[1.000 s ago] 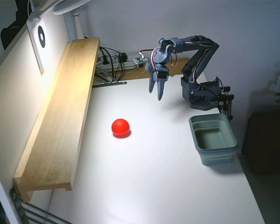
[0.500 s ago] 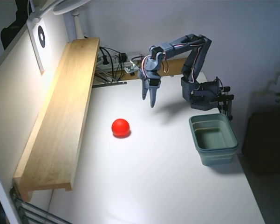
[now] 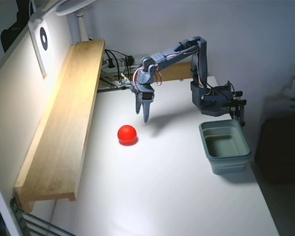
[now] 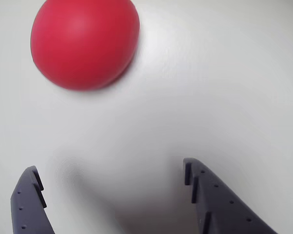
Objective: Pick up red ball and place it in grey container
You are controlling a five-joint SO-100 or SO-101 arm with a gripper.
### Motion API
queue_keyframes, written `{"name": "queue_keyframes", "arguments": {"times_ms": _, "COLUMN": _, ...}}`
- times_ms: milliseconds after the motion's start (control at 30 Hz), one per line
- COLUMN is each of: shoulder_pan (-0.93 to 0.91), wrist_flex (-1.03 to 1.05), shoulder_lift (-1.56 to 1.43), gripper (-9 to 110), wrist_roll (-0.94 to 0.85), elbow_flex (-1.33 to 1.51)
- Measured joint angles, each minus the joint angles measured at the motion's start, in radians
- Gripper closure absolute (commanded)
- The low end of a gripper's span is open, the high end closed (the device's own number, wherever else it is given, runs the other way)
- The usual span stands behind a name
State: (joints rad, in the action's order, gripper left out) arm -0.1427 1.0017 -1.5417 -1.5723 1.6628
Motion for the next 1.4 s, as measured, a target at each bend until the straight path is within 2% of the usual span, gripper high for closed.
{"name": "queue_keyframes", "arguments": {"times_ms": 367, "shoulder_pan": 0.000, "wrist_flex": 0.028, "shoulder_lift": 0.328, "gripper": 63, "wrist_roll": 0.000, "elbow_flex": -0.360}}
{"name": "queue_keyframes", "arguments": {"times_ms": 667, "shoulder_pan": 0.002, "wrist_flex": 0.130, "shoulder_lift": 0.551, "gripper": 63, "wrist_roll": 0.000, "elbow_flex": -0.695}}
{"name": "queue_keyframes", "arguments": {"times_ms": 967, "shoulder_pan": 0.003, "wrist_flex": 0.146, "shoulder_lift": 0.561, "gripper": 63, "wrist_roll": 0.000, "elbow_flex": -0.719}}
{"name": "queue_keyframes", "arguments": {"times_ms": 1167, "shoulder_pan": 0.092, "wrist_flex": 0.146, "shoulder_lift": 0.561, "gripper": 63, "wrist_roll": 0.000, "elbow_flex": -0.719}}
{"name": "queue_keyframes", "arguments": {"times_ms": 1400, "shoulder_pan": 0.115, "wrist_flex": 0.146, "shoulder_lift": 0.561, "gripper": 63, "wrist_roll": 0.000, "elbow_flex": -0.719}}
